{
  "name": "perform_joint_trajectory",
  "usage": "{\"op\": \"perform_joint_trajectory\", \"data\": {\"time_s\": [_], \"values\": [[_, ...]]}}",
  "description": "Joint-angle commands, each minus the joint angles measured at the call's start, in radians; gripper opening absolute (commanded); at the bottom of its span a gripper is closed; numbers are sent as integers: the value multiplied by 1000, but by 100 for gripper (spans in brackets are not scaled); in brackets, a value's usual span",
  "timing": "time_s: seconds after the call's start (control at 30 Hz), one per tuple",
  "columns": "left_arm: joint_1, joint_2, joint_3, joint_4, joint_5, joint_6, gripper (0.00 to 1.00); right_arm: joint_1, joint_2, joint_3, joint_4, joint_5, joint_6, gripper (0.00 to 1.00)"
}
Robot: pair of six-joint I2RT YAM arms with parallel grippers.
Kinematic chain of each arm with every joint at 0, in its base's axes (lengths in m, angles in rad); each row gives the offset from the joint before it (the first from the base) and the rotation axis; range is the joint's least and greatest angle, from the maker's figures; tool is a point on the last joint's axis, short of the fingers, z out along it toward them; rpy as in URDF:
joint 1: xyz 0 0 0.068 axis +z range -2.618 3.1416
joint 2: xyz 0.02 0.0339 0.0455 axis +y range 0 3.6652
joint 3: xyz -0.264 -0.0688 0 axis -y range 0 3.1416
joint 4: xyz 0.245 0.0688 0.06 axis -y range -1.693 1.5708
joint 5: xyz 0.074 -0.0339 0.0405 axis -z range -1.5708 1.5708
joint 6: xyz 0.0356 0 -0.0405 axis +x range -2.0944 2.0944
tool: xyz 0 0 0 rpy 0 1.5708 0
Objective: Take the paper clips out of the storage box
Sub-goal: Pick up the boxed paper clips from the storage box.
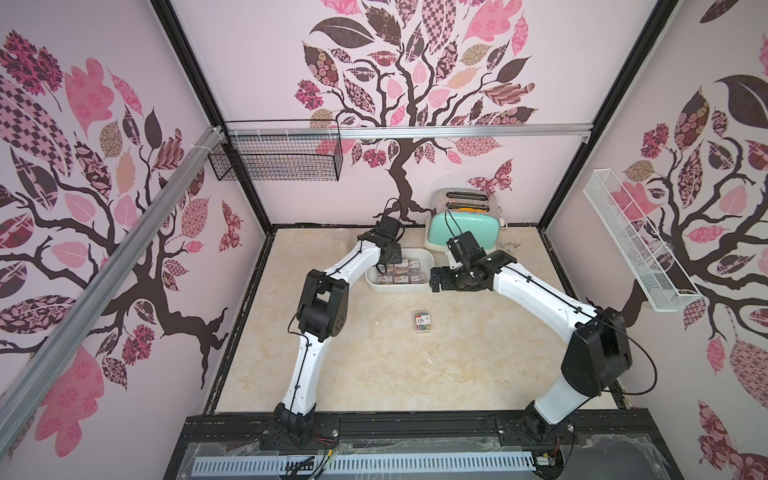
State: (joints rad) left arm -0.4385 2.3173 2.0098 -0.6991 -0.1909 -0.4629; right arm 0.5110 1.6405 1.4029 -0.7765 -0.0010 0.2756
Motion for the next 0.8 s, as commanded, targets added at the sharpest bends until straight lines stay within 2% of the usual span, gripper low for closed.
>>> {"op": "perform_joint_trajectory", "data": {"time_s": [0.0, 0.3, 0.77], "values": [[-1, 25, 22, -32, -30, 9, 71, -9, -39, 1, 11, -6, -1, 99], [-1, 20, -17, -27, -46, 11, 65, -11, -39, -7, 16, -10, 2, 99], [-3, 18, -45, -15, -12, 7, 68, -11, -38, -5, 14, -17, 2, 99]]}}
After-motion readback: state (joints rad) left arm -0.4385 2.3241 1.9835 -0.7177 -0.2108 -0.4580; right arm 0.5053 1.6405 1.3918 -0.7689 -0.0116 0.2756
